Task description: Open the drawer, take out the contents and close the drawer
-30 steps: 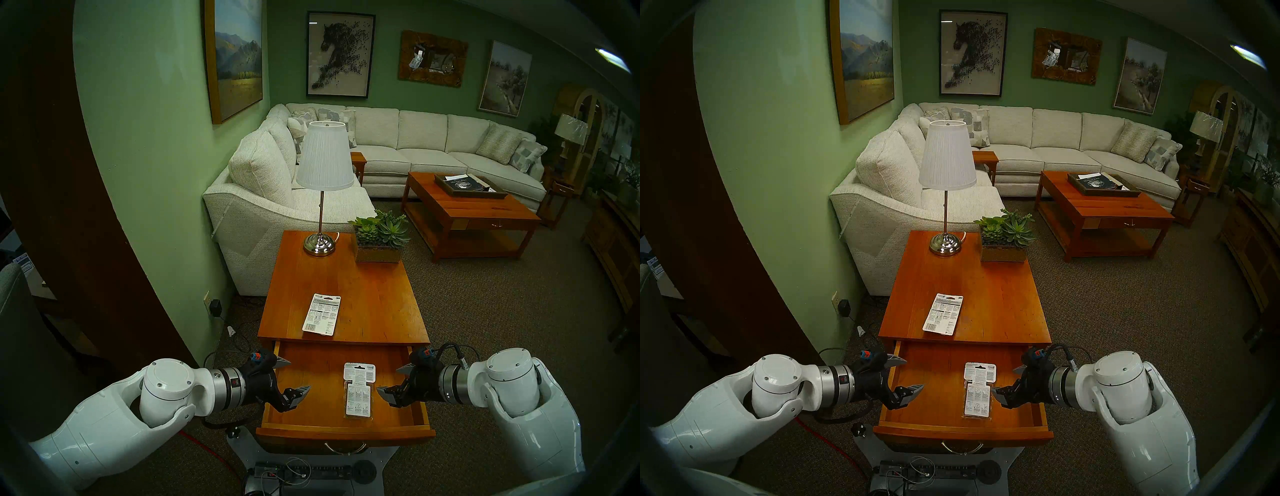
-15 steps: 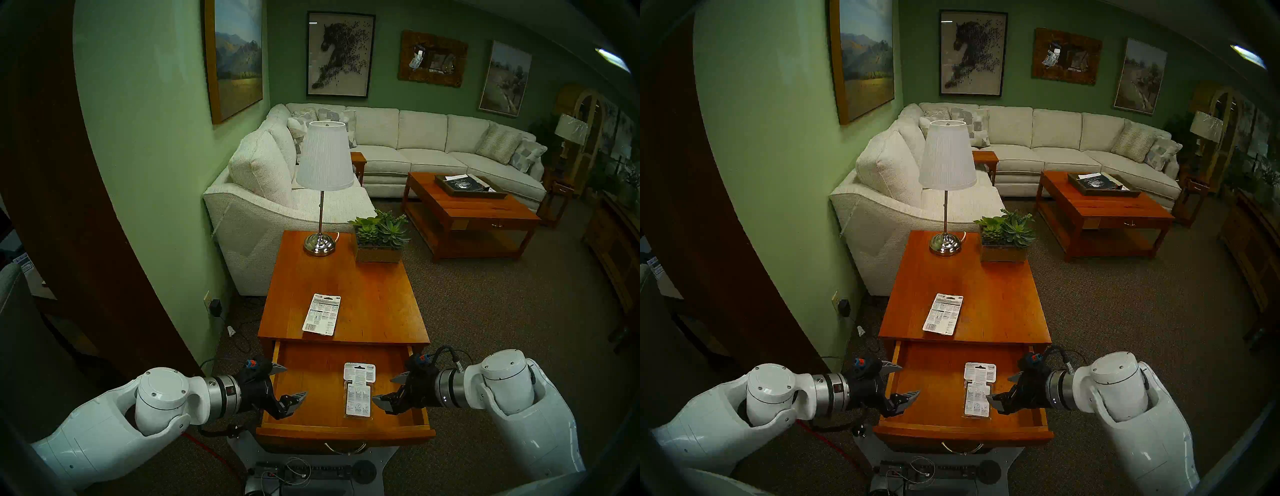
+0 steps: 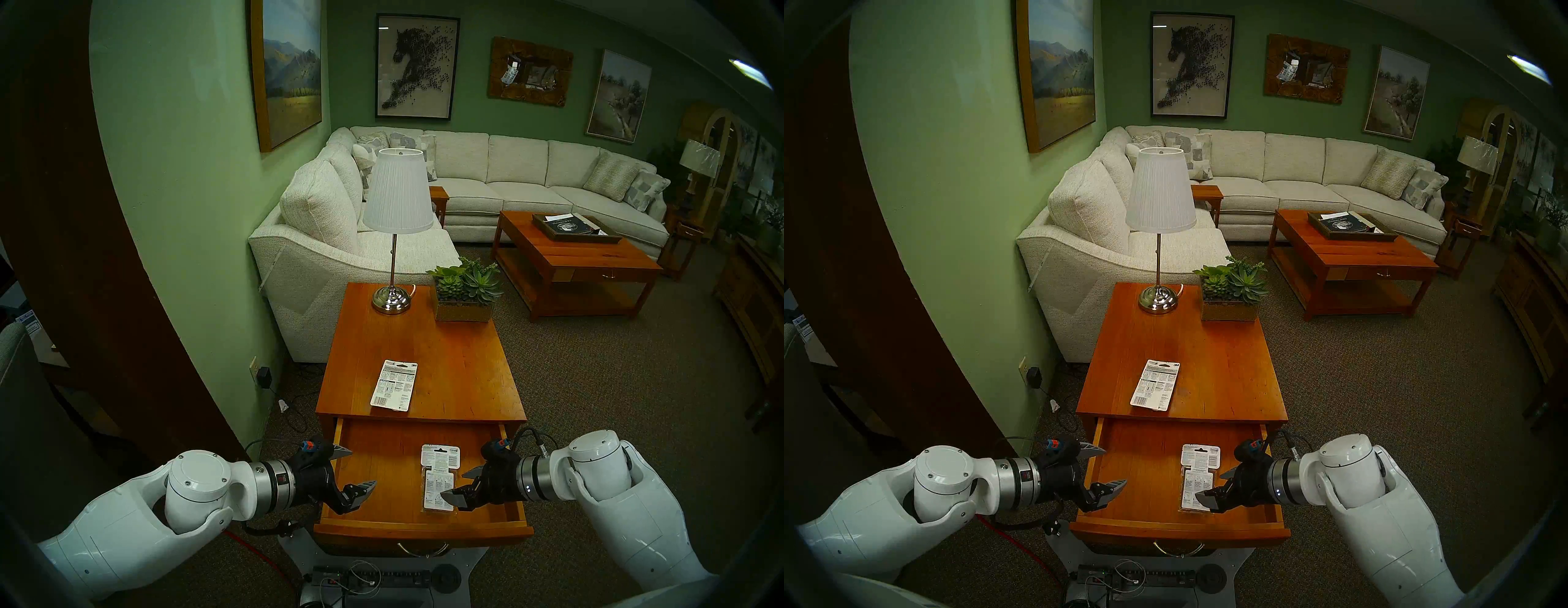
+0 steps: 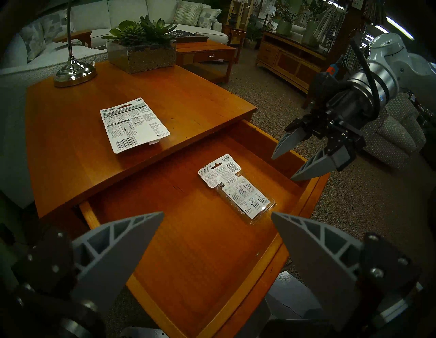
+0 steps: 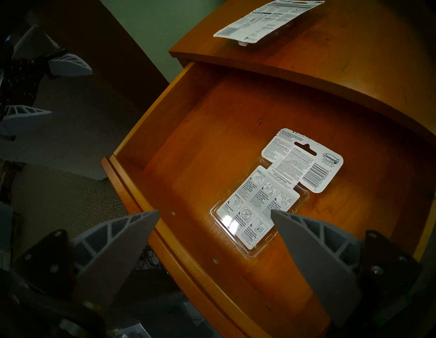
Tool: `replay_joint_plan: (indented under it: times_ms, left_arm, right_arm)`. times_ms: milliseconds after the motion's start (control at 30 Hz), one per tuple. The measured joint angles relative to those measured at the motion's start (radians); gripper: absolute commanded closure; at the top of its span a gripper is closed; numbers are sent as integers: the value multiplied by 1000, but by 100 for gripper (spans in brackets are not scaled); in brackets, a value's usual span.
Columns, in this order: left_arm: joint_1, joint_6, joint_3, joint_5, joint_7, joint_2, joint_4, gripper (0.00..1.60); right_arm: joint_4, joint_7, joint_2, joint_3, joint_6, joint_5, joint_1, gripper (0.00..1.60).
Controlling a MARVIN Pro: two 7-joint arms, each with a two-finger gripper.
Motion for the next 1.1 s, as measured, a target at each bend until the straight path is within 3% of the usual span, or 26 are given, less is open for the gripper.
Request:
replay_joint_plan:
  times_ms: [400,933,1100]
  left_arm:
    - [0,-1,0,-1,-1,-3,0,0]
    - [0,-2,-1,-1,-2,-5,0,0]
    - [0,-2,-1,-1,-3,-5,-1,0]
  right_arm:
    - [60,5,-10,-51,55,-42,98,0]
    - [80,24,-7,-58,75,-51,145,0]
    - [97,18,-19,-87,98,-60,171,0]
